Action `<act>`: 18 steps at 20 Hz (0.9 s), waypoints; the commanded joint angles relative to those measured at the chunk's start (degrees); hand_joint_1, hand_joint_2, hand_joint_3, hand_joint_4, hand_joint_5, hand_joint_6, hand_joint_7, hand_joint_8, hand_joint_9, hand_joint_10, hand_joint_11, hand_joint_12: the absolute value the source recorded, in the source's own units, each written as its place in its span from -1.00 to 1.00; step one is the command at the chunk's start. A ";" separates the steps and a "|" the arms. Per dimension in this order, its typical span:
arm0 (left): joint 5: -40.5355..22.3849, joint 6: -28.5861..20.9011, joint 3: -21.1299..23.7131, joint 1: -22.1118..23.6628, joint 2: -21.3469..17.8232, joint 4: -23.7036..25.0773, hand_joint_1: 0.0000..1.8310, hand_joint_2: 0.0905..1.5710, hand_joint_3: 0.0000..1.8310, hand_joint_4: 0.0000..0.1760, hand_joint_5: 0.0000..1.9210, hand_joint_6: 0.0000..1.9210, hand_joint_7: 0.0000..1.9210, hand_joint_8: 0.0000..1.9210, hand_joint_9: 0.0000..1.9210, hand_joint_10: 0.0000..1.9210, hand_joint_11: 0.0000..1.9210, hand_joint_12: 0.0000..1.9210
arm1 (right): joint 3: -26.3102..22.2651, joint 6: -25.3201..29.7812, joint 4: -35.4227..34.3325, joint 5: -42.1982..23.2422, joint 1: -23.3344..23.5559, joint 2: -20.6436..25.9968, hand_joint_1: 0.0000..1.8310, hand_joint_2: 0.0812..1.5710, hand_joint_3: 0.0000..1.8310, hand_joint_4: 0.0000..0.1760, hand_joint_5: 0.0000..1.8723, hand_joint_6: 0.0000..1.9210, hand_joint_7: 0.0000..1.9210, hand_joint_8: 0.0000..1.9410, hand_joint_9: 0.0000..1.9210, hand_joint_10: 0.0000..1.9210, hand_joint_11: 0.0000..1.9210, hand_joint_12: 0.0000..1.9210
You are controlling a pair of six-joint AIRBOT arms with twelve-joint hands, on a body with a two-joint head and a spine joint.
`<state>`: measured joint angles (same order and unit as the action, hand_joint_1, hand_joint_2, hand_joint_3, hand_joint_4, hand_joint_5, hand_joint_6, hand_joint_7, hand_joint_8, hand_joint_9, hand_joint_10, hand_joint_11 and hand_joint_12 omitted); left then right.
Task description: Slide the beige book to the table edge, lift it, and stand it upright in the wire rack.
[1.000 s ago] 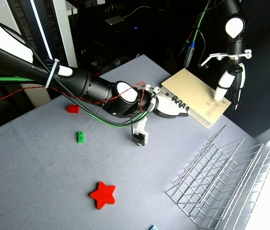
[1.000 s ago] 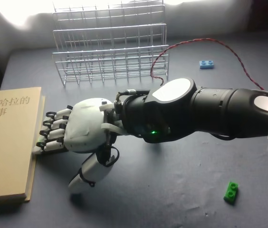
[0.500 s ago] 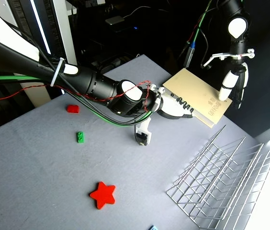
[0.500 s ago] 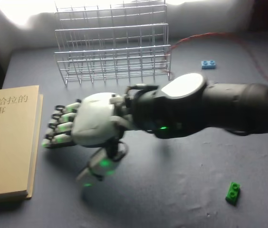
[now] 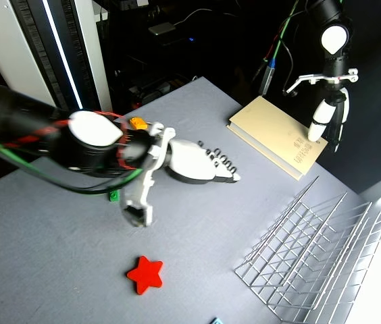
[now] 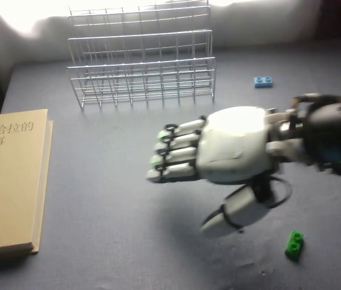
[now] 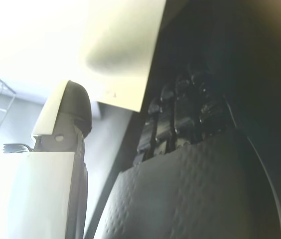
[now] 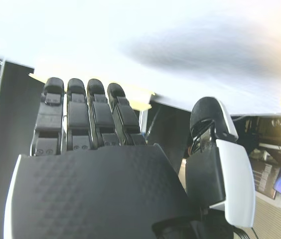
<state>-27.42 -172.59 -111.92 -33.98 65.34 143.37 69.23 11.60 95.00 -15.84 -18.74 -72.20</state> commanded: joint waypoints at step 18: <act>6.13 -0.27 0.20 -7.74 2.62 -20.90 0.01 0.63 -1.00 -1.00 -0.76 -0.99 -0.67 -0.99 -0.68 -0.98 -1.00 -0.04 | -27.25 8.61 -1.56 -0.17 -3.49 38.21 -1.00 0.45 -1.00 -1.00 -0.98 -1.00 -1.00 -1.00 -1.00 -1.00 -1.00 -1.00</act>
<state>-23.33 -173.14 -111.53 -41.63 67.90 122.28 42.04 19.79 95.02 -15.84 -22.70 -34.17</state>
